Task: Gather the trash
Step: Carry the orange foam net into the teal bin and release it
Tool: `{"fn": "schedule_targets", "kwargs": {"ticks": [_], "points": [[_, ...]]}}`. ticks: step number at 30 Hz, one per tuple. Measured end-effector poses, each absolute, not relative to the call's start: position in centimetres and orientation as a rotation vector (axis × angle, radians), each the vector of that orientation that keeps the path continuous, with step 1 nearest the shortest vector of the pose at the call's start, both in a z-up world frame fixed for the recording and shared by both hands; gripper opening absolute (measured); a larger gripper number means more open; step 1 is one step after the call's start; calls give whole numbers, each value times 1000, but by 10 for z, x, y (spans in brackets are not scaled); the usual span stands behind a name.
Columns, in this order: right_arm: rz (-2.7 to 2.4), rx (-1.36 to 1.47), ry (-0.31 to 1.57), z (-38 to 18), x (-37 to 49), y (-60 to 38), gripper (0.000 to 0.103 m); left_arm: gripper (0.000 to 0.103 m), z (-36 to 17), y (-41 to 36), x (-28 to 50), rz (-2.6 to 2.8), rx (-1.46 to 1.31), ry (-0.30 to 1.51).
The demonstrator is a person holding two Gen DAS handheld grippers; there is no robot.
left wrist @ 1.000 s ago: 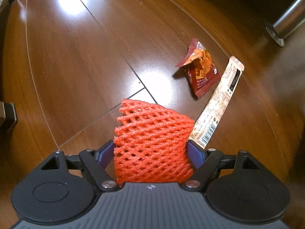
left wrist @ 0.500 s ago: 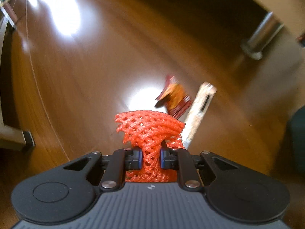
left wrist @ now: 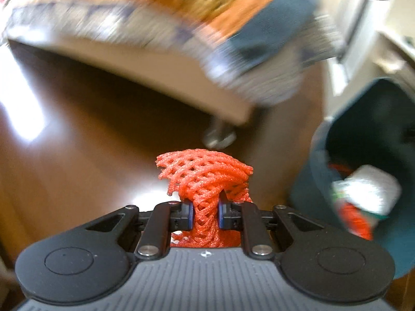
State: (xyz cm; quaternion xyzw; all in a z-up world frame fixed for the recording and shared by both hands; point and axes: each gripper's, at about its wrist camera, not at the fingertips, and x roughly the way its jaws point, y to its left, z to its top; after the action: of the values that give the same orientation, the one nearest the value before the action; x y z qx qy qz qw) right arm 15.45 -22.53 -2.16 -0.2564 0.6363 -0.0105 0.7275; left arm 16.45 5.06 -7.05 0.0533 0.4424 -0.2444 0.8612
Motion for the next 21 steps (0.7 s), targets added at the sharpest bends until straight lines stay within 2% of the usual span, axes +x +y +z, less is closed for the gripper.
{"fn": "schedule_targets", "kwargs": {"ticks": [5,10,21], "points": [[-26,-574,1404,-22,154,-224,6,15,-36,7,141,-682,200,790],[-23,-575,1400,-23,153,-223,6,16,-14,-33,126,-844,266,730],[-14,-571,1391,-17,153,-225,6,16,-56,-131,103,-1029,448,802]]}}
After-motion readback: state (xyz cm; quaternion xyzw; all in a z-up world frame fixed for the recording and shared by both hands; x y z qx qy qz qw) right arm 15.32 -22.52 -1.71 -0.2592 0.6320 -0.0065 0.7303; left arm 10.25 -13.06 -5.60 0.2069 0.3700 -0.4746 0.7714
